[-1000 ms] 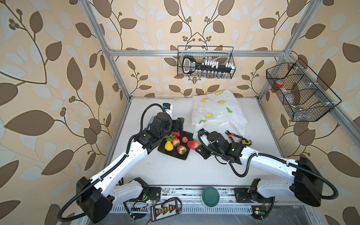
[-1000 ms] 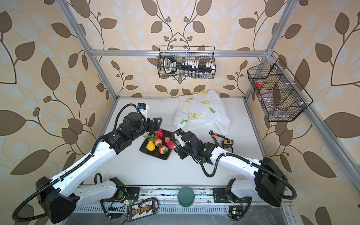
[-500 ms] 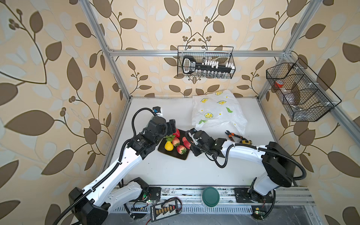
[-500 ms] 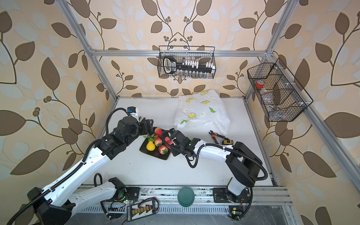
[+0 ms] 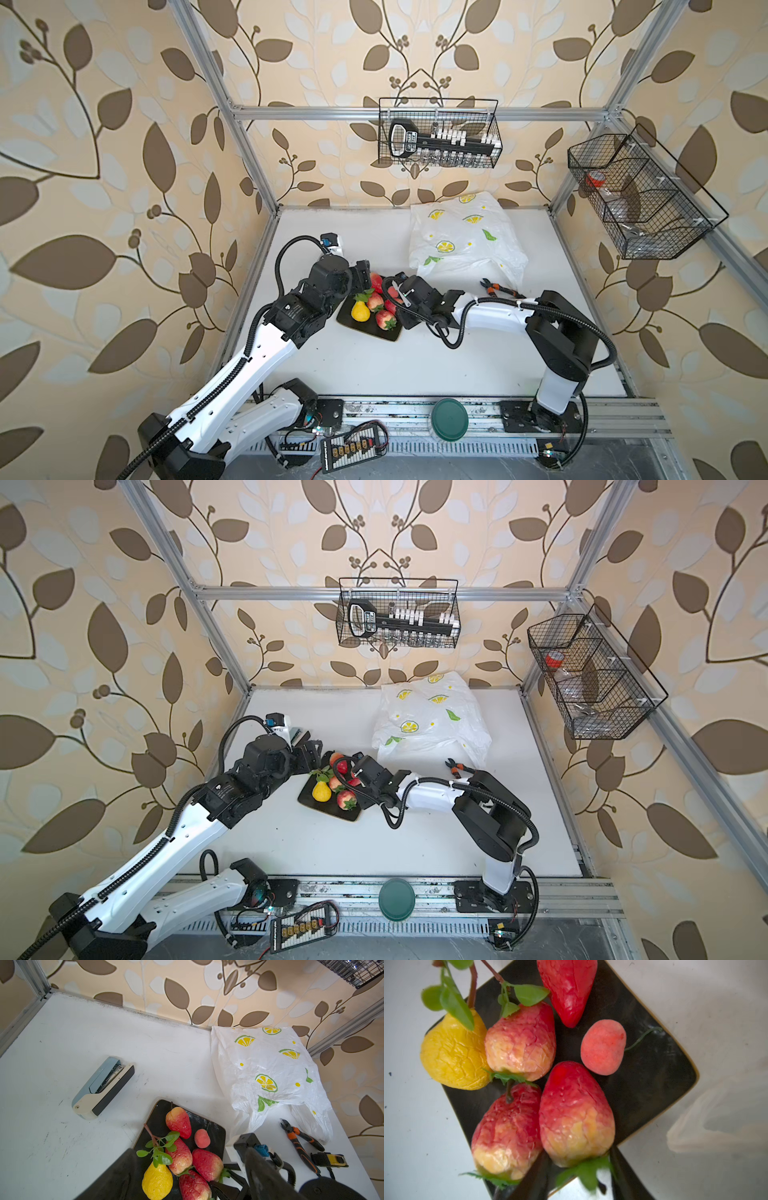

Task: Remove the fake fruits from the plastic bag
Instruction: 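Lower the strawberry onto the black tray and open the right gripper, then lift the bag handle with left gripper while right gripper moves back to bag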

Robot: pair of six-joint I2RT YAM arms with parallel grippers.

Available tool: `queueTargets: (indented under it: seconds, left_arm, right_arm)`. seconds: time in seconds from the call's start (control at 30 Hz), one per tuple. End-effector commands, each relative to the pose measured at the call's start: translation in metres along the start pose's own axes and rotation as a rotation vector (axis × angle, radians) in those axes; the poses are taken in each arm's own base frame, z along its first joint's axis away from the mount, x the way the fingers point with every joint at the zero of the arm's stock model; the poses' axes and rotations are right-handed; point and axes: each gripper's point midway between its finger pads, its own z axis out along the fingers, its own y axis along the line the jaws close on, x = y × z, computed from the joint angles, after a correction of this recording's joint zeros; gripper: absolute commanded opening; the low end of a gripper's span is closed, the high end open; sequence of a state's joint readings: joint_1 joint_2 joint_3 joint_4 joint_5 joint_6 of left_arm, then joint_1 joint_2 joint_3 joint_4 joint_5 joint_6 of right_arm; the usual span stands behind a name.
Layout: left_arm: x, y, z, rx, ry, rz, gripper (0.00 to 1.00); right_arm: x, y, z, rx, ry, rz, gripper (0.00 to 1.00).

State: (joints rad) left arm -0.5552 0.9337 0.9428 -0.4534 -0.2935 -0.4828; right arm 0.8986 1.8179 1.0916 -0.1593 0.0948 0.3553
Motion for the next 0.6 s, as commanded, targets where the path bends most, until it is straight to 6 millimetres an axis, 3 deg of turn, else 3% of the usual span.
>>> queueTargets:
  seconds: [0.0,0.17,0.37,0.47,0.57]
  left_arm:
    - [-0.008,0.003,-0.005,-0.012,-0.039,-0.011,0.81]
    - [-0.007,0.000,-0.004,0.007,-0.033,-0.008,0.81]
    - [-0.001,-0.015,0.004,0.076,-0.001,0.016,0.81]
    - [0.008,-0.034,0.012,0.169,0.042,0.070,0.80]
    - [0.023,-0.053,0.021,0.264,0.107,0.103,0.77]
  right_arm:
    - [-0.011,0.003,0.002,0.009,-0.026,-0.003,0.58]
    - [-0.021,0.003,-0.019,0.002,-0.071,-0.014,0.68]
    - [-0.031,0.002,-0.078,-0.039,-0.167,-0.033,0.73]
    - [-0.035,-0.012,-0.112,-0.007,-0.239,0.010,0.73]
    - [-0.032,-0.043,-0.139,0.058,-0.289,0.120,0.73]
